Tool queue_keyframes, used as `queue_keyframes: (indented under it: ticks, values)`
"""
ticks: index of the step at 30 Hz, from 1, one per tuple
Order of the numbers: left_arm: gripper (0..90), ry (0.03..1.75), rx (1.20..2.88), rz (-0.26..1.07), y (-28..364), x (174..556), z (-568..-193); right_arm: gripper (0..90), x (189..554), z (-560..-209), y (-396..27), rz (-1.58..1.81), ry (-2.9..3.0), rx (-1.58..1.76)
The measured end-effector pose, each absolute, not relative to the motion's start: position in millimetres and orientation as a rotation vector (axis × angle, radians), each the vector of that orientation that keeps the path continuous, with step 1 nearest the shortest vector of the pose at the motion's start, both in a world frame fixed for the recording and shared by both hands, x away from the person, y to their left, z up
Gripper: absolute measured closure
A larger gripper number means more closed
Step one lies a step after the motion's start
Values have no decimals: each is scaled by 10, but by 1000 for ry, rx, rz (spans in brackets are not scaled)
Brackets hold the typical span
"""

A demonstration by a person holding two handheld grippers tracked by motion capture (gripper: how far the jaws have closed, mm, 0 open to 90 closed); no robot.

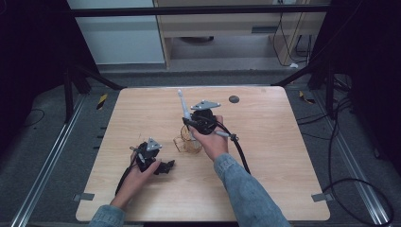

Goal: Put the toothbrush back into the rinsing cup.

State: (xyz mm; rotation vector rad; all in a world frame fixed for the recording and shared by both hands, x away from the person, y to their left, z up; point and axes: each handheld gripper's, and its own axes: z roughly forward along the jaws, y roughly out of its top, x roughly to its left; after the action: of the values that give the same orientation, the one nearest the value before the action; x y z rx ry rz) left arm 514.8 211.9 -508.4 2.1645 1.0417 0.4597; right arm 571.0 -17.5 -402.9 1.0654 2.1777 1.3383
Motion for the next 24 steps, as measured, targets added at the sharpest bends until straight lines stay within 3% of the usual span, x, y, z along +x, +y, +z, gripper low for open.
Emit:
queue_keyframes:
  ticks: [24]
  values:
    - [0,1042,2165,460,2119,5148,-5084,669,5690,-4097,-164,1287,2221,1051]
